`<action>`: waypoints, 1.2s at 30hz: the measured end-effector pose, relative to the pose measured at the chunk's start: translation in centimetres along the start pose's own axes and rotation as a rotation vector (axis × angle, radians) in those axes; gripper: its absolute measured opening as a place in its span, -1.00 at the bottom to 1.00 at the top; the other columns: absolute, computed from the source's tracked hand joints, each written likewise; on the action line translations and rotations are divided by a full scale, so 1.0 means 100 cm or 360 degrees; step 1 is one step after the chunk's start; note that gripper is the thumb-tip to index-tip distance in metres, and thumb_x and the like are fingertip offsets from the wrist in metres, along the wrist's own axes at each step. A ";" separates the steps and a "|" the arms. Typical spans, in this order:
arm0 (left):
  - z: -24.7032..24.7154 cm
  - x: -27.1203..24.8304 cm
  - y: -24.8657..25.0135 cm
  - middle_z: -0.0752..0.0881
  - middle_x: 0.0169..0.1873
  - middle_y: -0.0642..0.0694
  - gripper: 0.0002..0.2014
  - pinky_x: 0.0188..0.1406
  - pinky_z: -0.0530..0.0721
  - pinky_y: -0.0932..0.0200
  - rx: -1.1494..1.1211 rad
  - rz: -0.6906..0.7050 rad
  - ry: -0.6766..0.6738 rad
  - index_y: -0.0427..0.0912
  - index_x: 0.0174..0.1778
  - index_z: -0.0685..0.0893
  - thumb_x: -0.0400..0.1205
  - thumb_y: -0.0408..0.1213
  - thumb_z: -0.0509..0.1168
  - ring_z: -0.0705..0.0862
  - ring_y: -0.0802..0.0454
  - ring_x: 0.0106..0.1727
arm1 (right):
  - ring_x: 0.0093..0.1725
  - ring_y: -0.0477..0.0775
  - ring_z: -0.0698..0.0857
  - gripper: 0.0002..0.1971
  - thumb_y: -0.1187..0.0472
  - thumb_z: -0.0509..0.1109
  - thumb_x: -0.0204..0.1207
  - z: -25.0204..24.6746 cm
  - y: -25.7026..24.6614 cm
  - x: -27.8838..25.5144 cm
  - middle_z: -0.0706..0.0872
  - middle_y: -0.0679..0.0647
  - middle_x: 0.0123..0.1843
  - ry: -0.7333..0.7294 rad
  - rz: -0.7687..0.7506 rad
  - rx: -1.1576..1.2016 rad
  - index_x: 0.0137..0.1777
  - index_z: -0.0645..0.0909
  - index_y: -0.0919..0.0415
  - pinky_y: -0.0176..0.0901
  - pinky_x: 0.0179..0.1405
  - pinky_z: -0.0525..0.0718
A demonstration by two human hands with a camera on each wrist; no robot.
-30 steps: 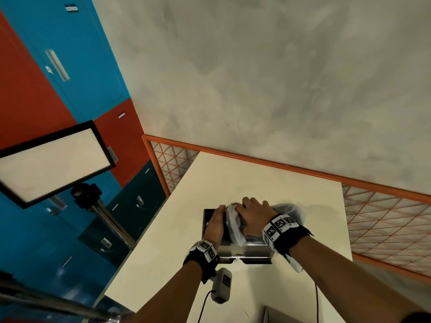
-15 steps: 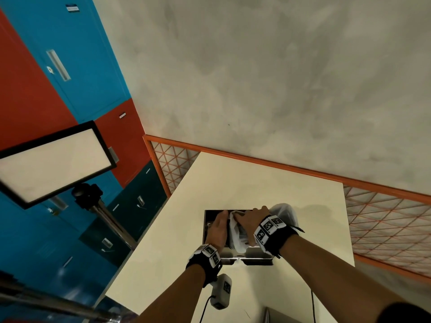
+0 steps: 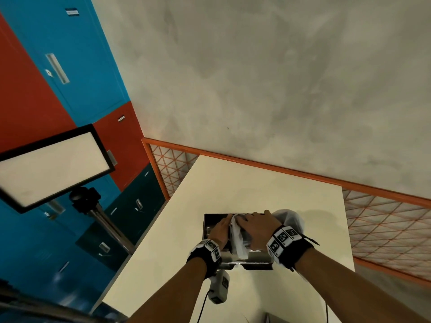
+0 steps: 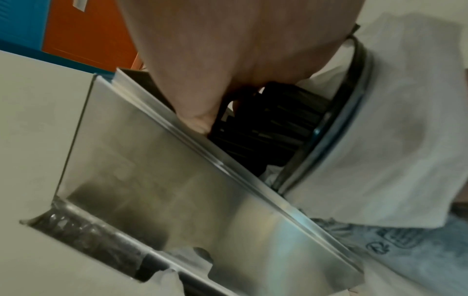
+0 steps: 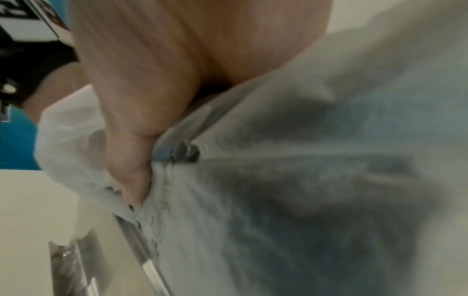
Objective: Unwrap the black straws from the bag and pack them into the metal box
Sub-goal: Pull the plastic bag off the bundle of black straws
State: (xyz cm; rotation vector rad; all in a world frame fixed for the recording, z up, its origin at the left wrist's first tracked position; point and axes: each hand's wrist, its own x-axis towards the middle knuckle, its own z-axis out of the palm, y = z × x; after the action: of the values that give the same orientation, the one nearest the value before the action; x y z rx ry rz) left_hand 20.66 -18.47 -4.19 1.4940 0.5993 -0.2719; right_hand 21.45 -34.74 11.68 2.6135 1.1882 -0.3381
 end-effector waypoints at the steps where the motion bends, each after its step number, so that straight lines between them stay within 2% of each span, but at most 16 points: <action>1: -0.001 0.007 -0.005 0.77 0.29 -0.07 0.06 0.55 0.51 -0.13 -0.0027 0.0010 0.0009 0.01 0.35 0.76 0.11 0.72 0.27 0.68 -0.09 0.37 | 0.22 0.20 0.64 -0.20 -0.24 0.40 0.40 -0.003 0.000 -0.001 0.58 0.06 0.37 -0.0008 -0.0014 0.0028 0.58 0.22 0.03 0.19 0.15 0.54; 3: -0.002 0.018 -0.014 0.77 0.30 -0.05 0.03 0.54 0.53 -0.13 0.0016 -0.0018 0.0013 0.06 0.35 0.76 0.14 0.72 0.26 0.69 -0.09 0.37 | 0.15 0.16 0.65 -0.37 -0.27 0.34 0.42 -0.012 0.001 -0.003 0.62 0.03 0.25 0.0029 -0.0027 0.0098 0.44 0.39 -0.03 0.13 0.10 0.52; 5: -0.005 0.000 0.004 0.72 0.38 -0.10 -0.03 0.52 0.56 -0.15 0.0112 -0.0001 0.0015 -0.01 0.45 0.69 0.28 0.62 0.20 0.66 -0.15 0.43 | 0.15 0.12 0.66 -0.53 -0.26 0.24 0.50 -0.027 0.010 -0.008 0.66 0.00 0.17 0.0094 0.0041 0.0214 0.33 0.51 -0.07 0.13 0.17 0.49; 8: -0.010 -0.017 0.018 0.72 0.37 -0.16 -0.10 0.45 0.62 -0.20 0.0126 -0.0012 0.0010 -0.10 0.44 0.67 0.32 0.46 0.26 0.68 -0.19 0.41 | 0.37 0.02 0.58 -0.53 -0.26 0.12 0.61 -0.036 0.034 -0.020 0.62 -0.06 0.36 0.0302 0.0287 0.0434 0.41 0.52 -0.09 0.13 0.46 0.35; 11: -0.008 -0.024 0.025 0.73 0.35 -0.15 -0.22 0.44 0.63 -0.18 0.0166 -0.0006 0.0004 -0.10 0.43 0.68 0.47 0.40 0.22 0.68 -0.20 0.40 | 0.51 -0.02 0.44 -0.49 -0.33 0.07 0.63 -0.023 0.062 -0.035 0.48 -0.14 0.53 0.0585 0.0746 0.0708 0.48 0.45 -0.18 0.24 0.54 0.28; 13: -0.006 -0.009 0.013 0.77 0.28 -0.16 -0.35 0.44 0.62 -0.18 0.0143 -0.0001 0.0024 0.02 0.26 0.79 0.48 0.40 0.19 0.70 -0.22 0.35 | 0.53 0.09 0.44 -0.44 -0.39 0.11 0.58 -0.010 0.072 -0.047 0.46 -0.06 0.56 0.0697 0.1070 0.1166 0.51 0.42 -0.20 0.27 0.49 0.36; 15: -0.004 -0.006 0.012 0.81 0.18 -0.19 -0.40 0.44 0.60 -0.22 0.0070 -0.0042 0.0023 0.16 -0.04 0.87 0.35 0.50 0.21 0.72 -0.24 0.28 | 0.50 0.21 0.48 -0.35 -0.44 0.20 0.50 0.007 0.069 -0.051 0.49 0.07 0.56 0.0775 0.1215 0.1858 0.53 0.41 -0.18 0.22 0.46 0.44; 16: -0.004 -0.001 0.009 0.82 0.16 -0.19 -0.41 0.44 0.61 -0.21 0.0062 -0.0063 0.0022 0.13 -0.06 0.88 0.38 0.48 0.22 0.73 -0.24 0.27 | 0.49 0.23 0.49 -0.31 -0.45 0.25 0.45 0.016 0.062 -0.049 0.50 0.10 0.55 0.0786 0.1210 0.2193 0.53 0.42 -0.17 0.18 0.45 0.45; 18: -0.007 -0.005 0.015 0.79 0.23 -0.20 -0.47 0.44 0.62 -0.19 0.0055 -0.0101 0.0004 -0.01 0.13 0.84 0.64 0.32 0.19 0.72 -0.24 0.29 | 0.43 0.16 0.52 -0.27 -0.44 0.33 0.37 0.030 0.045 -0.045 0.53 0.10 0.53 0.0764 0.1114 0.2522 0.51 0.42 -0.17 0.10 0.43 0.48; 20: -0.010 -0.018 0.025 0.80 0.20 -0.24 -0.51 0.44 0.61 -0.24 -0.0035 -0.0143 0.0052 -0.06 0.12 0.82 0.69 0.26 0.19 0.72 -0.26 0.26 | 0.36 0.07 0.53 -0.33 -0.29 0.38 0.46 0.033 0.030 -0.038 0.55 0.10 0.51 0.0754 0.1001 0.2462 0.54 0.39 -0.10 -0.07 0.35 0.47; 22: -0.022 0.015 0.002 0.83 0.11 -0.27 -0.38 0.39 0.64 -0.31 -0.0173 -0.0223 0.0110 -0.13 0.08 0.86 0.43 0.36 0.37 0.75 -0.30 0.20 | 0.39 0.09 0.53 -0.37 -0.16 0.41 0.55 0.028 0.023 -0.031 0.54 0.09 0.52 0.0756 0.0932 0.2331 0.58 0.36 -0.04 -0.14 0.30 0.44; 24: -0.024 -0.010 0.022 0.83 0.07 -0.31 -0.27 0.30 0.68 -0.33 -0.0289 -0.0295 0.0124 -0.21 0.12 0.85 0.26 0.34 0.50 0.76 -0.33 0.15 | 0.43 0.11 0.52 -0.36 -0.14 0.45 0.53 0.019 0.021 -0.026 0.51 0.06 0.51 0.0774 0.0831 0.2173 0.57 0.36 -0.06 -0.15 0.29 0.44; 26: -0.023 -0.041 0.045 0.86 -0.13 -0.28 -0.55 0.07 0.73 -0.17 -0.0391 -0.0270 0.0110 -0.25 -0.04 0.84 0.57 0.14 0.41 0.75 -0.30 0.00 | 0.40 0.11 0.54 -0.40 -0.16 0.42 0.54 0.006 0.019 -0.020 0.51 0.05 0.47 0.0787 0.0748 0.1971 0.55 0.35 -0.11 -0.15 0.25 0.46; 28: -0.024 -0.042 0.044 0.84 -0.22 -0.27 -0.64 -0.05 0.68 -0.04 -0.0506 -0.0255 0.0118 -0.22 -0.16 0.81 0.75 -0.06 0.26 0.71 -0.27 -0.08 | 0.32 0.13 0.57 -0.49 -0.16 0.35 0.59 -0.006 0.013 -0.014 0.54 0.06 0.39 0.0806 0.0687 0.1755 0.50 0.36 -0.15 -0.08 0.24 0.54; 32: -0.027 -0.047 0.044 0.77 0.01 -0.30 -0.62 0.15 0.70 -0.18 -0.0682 -0.0288 0.0148 -0.23 -0.02 0.76 0.78 0.01 0.21 0.70 -0.31 0.04 | 0.16 0.21 0.62 -0.66 -0.13 0.25 0.56 -0.021 0.005 -0.001 0.60 0.09 0.19 0.0828 0.0717 0.1581 0.31 0.38 -0.19 0.18 0.14 0.67; 36: -0.026 -0.043 0.042 0.81 0.08 -0.25 -0.57 0.17 0.73 -0.18 -0.0724 -0.0244 0.0020 -0.19 0.23 0.77 0.75 0.09 0.24 0.74 -0.31 0.14 | 0.03 0.22 0.63 -0.72 -0.16 0.20 0.51 -0.034 0.005 0.006 0.59 0.07 0.05 0.0918 0.0656 0.1594 0.18 0.41 -0.15 0.17 0.02 0.68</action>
State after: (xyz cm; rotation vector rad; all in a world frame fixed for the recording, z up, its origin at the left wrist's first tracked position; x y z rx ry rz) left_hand 18.71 -16.37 1.72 1.0150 0.7322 -0.2257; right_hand 22.51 -33.57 14.74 3.9331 0.6069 -0.0851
